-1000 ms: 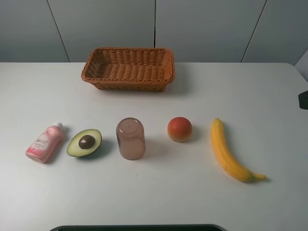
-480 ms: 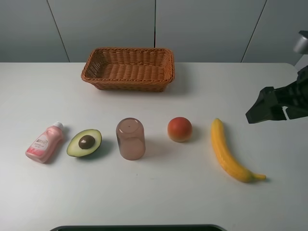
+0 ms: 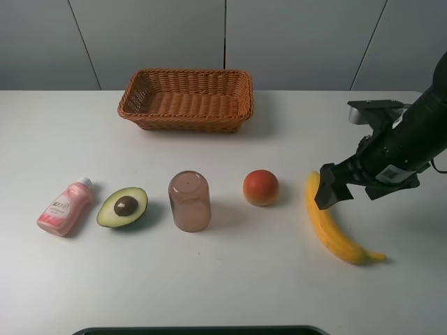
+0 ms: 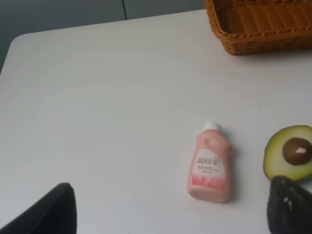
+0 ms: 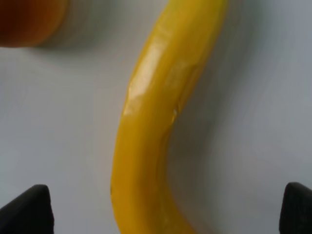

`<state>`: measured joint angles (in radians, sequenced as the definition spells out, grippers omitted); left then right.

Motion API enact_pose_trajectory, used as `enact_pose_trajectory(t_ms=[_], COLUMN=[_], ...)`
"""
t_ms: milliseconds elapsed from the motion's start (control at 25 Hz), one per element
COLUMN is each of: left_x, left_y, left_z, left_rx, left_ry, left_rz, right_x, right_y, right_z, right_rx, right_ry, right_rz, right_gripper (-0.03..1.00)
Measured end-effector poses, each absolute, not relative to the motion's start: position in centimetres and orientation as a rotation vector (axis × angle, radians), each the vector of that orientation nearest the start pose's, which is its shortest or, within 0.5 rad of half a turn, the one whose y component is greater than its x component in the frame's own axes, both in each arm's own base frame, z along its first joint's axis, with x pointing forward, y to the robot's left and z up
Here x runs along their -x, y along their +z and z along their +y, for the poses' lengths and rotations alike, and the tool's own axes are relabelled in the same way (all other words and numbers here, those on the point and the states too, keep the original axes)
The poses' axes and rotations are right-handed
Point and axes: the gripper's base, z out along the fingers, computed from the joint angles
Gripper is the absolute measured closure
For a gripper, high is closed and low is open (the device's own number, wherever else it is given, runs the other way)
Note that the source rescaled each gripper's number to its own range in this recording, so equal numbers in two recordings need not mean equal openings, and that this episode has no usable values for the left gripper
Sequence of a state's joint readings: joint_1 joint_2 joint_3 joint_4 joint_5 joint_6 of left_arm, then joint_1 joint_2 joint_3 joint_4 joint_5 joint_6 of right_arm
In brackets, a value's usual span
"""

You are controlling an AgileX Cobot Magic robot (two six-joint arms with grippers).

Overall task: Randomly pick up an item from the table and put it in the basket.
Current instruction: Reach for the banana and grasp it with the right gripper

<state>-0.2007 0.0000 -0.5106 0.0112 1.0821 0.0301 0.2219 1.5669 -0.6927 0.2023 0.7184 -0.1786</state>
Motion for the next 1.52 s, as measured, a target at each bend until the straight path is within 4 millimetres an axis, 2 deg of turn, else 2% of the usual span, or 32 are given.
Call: enact_pose_trajectory(t_ms=[160,320,560,800,1080,1120,1200,1360,1400,1520], left_x=[0.7,0.7,0.7,0.7,0.7,0.7,0.7,0.7,0.7,0.7], left_y=[27.8,27.8,27.8,27.8,27.8,27.8,27.8,27.8,27.8,27.8], left_z=[0.2,0.2,0.2,0.2,0.2,0.2,0.2,0.2,0.2,0.2], left_rx=[-0.236,-0.236,-0.236,-0.239,-0.239,-0.239,-0.239,-0.239,-0.239,-0.239], left_ry=[-0.092,-0.092,-0.092,-0.090,-0.090,-0.090,-0.090,-0.090,-0.090,-0.090], left_rz=[2.043,2.043,2.043,2.042,2.042,2.042,2.042,2.042,2.042,2.042], right_x=[-23.2,-23.2,-23.1,-23.3,-23.5,-23.5,-23.6,-23.6,-23.6,-23.6], right_y=[13.0,11.7,10.5,9.4,9.2,9.2,9.2,9.0,9.0,9.0], right_z=[6.5,6.9,8.8,9.0,9.0,9.0,9.0,9.0,9.0,9.0], right_rx=[0.384,0.411,0.512,0.512,0.507,0.510,0.504,0.439,0.432,0.422], right_ry=[0.202,0.195,0.178,0.164,0.161,0.159,0.156,0.155,0.155,0.155], right_rz=[3.124,3.165,3.142,3.157,3.160,3.158,3.153,3.165,3.167,3.168], right_gripper=[-0.03,-0.03,-0.03,-0.03,-0.01,0.05,0.25,0.91,0.97,0.96])
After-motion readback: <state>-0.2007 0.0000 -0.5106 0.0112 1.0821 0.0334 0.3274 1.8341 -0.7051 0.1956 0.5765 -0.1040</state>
